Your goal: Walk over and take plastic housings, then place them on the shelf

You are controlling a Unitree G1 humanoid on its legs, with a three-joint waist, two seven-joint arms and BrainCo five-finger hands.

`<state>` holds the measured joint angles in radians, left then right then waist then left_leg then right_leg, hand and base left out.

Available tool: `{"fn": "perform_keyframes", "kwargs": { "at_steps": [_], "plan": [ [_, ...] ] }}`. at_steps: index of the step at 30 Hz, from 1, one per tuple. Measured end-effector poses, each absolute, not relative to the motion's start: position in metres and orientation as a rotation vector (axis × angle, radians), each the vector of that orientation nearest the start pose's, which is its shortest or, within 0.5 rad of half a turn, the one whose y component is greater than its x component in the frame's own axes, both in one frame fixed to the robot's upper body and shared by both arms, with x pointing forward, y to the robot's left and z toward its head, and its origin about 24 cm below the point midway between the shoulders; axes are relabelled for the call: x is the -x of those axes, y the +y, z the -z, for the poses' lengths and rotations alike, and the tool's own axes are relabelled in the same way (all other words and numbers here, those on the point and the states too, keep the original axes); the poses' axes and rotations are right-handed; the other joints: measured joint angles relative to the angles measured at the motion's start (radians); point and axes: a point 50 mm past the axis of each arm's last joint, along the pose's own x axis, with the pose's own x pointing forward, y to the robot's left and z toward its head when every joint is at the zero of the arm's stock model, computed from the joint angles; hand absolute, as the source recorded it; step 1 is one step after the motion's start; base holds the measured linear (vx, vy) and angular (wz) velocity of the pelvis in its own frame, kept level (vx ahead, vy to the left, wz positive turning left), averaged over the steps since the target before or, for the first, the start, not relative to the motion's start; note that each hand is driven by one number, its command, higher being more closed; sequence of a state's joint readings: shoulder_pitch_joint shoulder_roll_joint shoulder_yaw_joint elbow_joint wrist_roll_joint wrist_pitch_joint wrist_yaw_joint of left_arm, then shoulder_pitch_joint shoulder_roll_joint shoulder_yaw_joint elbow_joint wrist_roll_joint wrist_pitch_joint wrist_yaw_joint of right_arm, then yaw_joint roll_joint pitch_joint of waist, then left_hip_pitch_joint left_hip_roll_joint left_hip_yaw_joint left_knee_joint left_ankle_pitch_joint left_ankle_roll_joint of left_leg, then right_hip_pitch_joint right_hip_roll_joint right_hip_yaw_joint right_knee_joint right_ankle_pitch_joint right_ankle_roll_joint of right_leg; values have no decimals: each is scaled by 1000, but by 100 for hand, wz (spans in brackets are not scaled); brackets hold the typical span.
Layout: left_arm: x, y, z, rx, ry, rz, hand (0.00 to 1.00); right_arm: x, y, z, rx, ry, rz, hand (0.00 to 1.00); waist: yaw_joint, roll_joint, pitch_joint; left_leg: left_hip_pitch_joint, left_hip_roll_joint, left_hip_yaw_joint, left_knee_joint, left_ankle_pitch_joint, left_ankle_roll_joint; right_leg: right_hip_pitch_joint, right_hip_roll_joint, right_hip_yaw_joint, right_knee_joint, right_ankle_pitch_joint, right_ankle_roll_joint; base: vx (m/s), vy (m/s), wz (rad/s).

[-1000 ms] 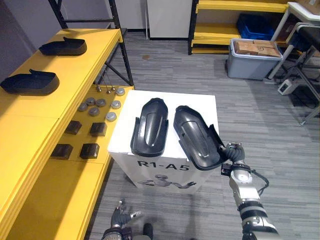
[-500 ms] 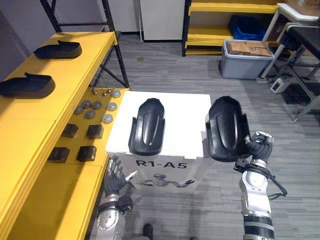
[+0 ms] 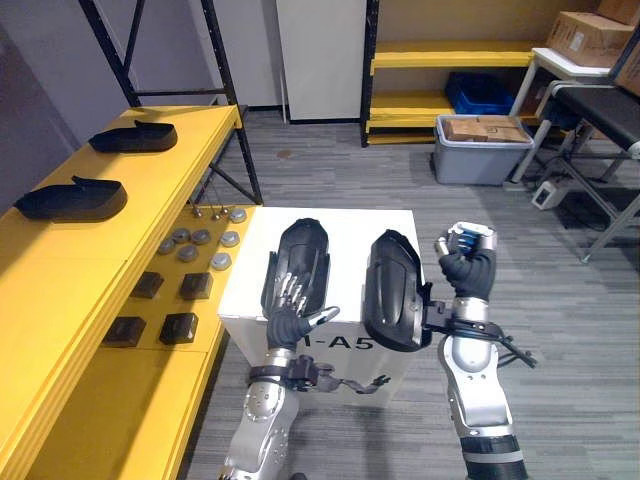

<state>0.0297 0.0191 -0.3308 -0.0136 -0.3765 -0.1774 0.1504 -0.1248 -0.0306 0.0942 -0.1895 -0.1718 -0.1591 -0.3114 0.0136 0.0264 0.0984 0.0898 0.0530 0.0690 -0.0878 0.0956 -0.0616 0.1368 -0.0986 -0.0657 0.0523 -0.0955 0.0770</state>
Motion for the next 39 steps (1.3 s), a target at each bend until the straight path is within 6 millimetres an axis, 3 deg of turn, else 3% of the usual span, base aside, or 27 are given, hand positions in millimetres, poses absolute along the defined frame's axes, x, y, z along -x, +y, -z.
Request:
{"fn": "perform_keyframes", "kwargs": {
  "at_steps": [7, 10, 11, 18, 29, 33, 39],
  "plan": [
    [-247, 75, -50, 450, -16, 200, 0, -258, -107, -130, 184, -514, 31, 100, -2, 0, -13, 0, 0, 8, 0, 3, 3, -8, 0, 9, 6, 0, 0, -17, -1, -3],
    [-247, 76, -48, 442, -9, 199, 0, -259, -105, -125, 217, -498, -1, 100, -2, -1, -18, -1, 0, 11, 0, 4, 4, -11, 1, 17, 8, 1, 0, -10, 0, -2],
    [-247, 76, -48, 440, -7, 199, 0, -259, -105, -123, 220, -492, -3, 0, -1, -1, -19, -1, 0, 12, 0, 4, 4, -12, 1, 19, 9, 1, 0, -24, 1, -3],
    [-245, 81, -45, 374, -14, 187, 0, -264, -114, -110, 249, -430, 17, 0, -8, -1, -19, -4, 0, 11, -3, 11, 6, -16, 1, 20, 10, 5, 0, -31, 1, 0],
    [-218, 145, -23, 286, 19, -103, 0, -255, -172, -82, 268, -281, 259, 0, -11, -1, -21, -29, 3, -12, -4, 26, 3, -31, 5, -7, 15, 8, -4, -16, -4, 6],
    [-195, 173, 3, 273, 122, -246, 0, -250, -188, -72, 264, -228, 318, 0, -6, -2, -21, -33, 6, -18, -4, 28, 1, -32, 6, -15, 9, 9, -5, -35, -3, 3],
    [-166, 188, 54, 215, 366, -321, 0, -247, -208, -38, 272, -53, 374, 0, 7, -10, -27, -52, 8, -38, -4, 28, 0, -34, 7, -33, -3, 14, -6, -12, -3, 11]
  ]
}}
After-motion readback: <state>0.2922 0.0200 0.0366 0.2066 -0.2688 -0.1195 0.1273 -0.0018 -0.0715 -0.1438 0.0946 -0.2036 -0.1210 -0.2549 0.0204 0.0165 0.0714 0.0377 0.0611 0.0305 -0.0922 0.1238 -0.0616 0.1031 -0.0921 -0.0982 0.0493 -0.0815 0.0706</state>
